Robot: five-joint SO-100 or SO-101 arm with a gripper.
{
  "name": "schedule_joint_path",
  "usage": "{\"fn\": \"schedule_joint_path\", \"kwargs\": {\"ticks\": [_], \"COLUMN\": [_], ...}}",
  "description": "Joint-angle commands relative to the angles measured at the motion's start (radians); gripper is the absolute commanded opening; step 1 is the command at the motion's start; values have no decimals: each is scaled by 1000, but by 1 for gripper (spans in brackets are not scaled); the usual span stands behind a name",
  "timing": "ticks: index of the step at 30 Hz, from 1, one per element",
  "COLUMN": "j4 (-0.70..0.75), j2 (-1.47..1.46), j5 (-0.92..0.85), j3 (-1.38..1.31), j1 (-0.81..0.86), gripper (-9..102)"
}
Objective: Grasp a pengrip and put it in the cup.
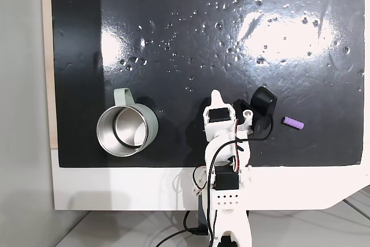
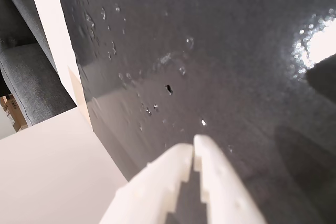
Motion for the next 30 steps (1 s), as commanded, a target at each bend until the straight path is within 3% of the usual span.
{"fn": "schedule_joint_path", "kwargs": {"ticks": [1, 10, 16, 20, 30], "j4": [-44, -31, 132, 267, 561], "j2": [15, 15, -21, -281, -554], "j5": [-18, -12, -57, -71, -225], "j3": [-3, -9, -232, -514, -916], "j1": [-34, -34, 12, 74, 388], "gripper": [0, 0, 0, 0, 0]}}
